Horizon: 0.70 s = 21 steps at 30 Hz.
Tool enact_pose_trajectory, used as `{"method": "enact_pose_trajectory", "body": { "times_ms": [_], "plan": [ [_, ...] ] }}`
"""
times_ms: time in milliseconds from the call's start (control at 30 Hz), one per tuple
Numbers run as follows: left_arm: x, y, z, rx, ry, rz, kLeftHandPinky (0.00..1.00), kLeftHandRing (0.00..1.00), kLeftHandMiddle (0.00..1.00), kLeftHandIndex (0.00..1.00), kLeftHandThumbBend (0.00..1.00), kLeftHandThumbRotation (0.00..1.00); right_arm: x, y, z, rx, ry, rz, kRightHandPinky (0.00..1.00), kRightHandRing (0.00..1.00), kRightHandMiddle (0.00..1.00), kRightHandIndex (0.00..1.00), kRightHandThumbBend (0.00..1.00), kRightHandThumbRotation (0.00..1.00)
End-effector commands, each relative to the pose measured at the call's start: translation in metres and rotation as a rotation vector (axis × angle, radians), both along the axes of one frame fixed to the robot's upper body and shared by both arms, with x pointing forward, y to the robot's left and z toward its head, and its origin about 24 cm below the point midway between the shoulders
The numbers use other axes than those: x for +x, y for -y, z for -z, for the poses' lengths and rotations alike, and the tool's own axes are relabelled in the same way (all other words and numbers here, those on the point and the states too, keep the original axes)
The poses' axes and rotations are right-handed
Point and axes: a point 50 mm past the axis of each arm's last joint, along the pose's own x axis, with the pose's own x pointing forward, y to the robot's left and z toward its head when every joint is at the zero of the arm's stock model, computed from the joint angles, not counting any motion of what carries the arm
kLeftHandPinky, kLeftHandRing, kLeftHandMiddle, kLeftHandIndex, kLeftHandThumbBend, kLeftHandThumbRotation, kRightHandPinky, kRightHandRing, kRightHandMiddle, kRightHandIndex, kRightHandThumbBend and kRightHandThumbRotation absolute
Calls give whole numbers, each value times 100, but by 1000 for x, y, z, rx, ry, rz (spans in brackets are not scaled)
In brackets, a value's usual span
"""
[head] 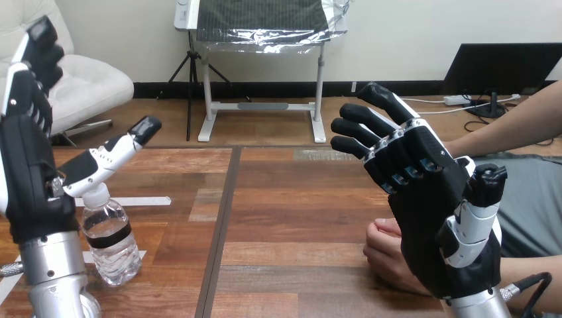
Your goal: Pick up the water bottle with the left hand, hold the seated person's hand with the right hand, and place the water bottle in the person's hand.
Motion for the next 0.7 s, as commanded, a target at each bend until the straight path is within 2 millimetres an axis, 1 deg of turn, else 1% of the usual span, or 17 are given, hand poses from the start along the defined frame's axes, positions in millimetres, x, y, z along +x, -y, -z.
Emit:
{"method": "enact_pose_trajectory", "body": {
  "times_ms": [0,300,567,667],
  "plan": [
    [13,-1,-8,26,8,6,87,88,88,86,100,10,5,0,-12,12,63,-2,79,81,82,86,74,100],
    [18,0,4,24,-57,-10,92,91,90,89,98,12,5,1,-12,8,64,-5,79,81,82,86,74,100],
    [24,-1,14,24,-137,-29,95,94,92,90,96,12,5,1,-11,11,63,-3,79,81,82,85,74,100],
    [25,-1,18,29,-157,-35,97,95,92,90,95,11,5,1,-11,12,60,-5,79,81,82,85,73,100]
  ]
}}
